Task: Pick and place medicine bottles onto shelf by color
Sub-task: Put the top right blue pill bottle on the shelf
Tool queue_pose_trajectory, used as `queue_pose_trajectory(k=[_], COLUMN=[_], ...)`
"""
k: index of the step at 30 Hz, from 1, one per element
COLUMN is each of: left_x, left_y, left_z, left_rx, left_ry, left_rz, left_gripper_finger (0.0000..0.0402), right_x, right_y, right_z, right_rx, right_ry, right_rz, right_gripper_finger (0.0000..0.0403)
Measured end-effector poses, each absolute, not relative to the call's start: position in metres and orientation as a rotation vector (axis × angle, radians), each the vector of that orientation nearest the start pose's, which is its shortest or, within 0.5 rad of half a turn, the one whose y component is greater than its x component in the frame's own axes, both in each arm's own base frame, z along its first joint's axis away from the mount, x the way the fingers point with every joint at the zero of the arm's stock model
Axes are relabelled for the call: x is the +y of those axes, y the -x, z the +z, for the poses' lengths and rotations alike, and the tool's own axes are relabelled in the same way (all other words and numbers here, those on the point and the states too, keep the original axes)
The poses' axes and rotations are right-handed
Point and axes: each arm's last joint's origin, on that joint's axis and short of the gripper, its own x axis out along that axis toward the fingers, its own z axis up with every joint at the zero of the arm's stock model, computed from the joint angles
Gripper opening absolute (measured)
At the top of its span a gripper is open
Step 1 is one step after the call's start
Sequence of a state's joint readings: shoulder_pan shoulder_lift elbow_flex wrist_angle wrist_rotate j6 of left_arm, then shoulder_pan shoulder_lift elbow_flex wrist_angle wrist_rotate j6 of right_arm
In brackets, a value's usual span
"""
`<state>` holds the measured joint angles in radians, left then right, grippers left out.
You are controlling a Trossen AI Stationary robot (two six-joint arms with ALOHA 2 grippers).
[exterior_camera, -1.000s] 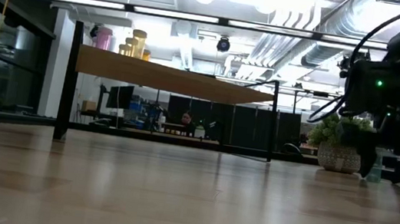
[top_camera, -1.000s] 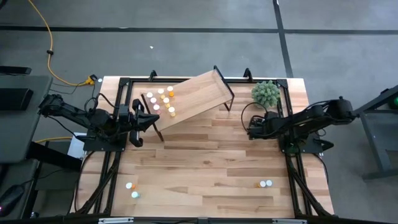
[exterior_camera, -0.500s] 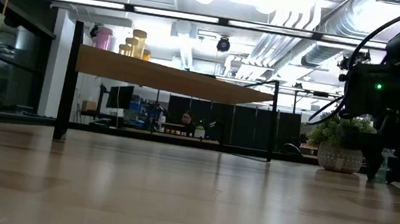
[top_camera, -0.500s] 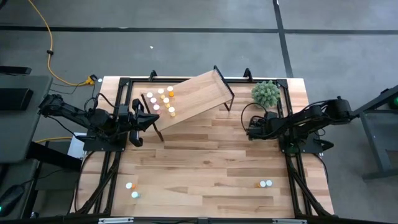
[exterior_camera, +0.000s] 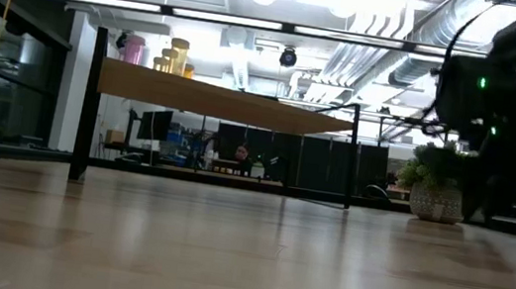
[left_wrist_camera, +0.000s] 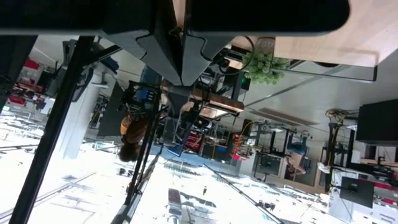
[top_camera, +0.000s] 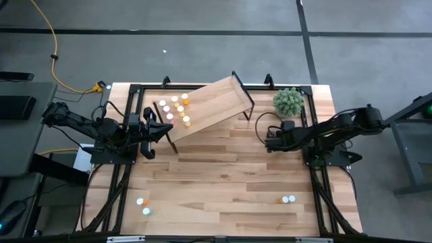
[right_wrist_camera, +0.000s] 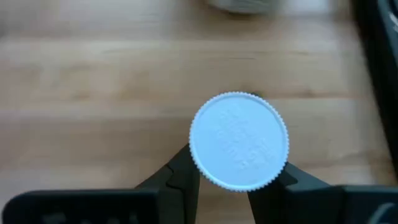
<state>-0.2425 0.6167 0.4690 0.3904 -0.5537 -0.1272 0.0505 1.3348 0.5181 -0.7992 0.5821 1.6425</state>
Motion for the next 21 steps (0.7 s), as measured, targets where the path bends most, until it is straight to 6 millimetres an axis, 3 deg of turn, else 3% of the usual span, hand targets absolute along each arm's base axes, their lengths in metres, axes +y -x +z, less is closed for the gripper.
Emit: queue_pose_trajectory(k=[6,10,16,21], left_x=[-0.02,-0.02,-0.02,-0.02], left_y=[-0.145,-0.145,-0.145,-0.145], left_z=[0.302,0.302,0.302,0.302], left_rx=[-0.244,-0.244,-0.244,-0.247], left_ry=[0.22,0.22,0.22,0.221], left_rz=[0.295,0.295,0.295,0.295], left_gripper_finger=[0.0,0.0,0.0,0.0], right_x=[0.015,0.038,0.067,0.067], right_y=[-0.182,-0.191,-0.215,-0.237], right_z=[0.164,0.193,0.231,0.241], right_rx=[0.918,0.92,0.711,0.507], right_ry=[-0.63,-0.573,-0.58,-0.466], right_rz=[-1.132,-0.86,-0.379,-0.304], right_gripper_finger=[0.0091,0.0091,0.009,0.009])
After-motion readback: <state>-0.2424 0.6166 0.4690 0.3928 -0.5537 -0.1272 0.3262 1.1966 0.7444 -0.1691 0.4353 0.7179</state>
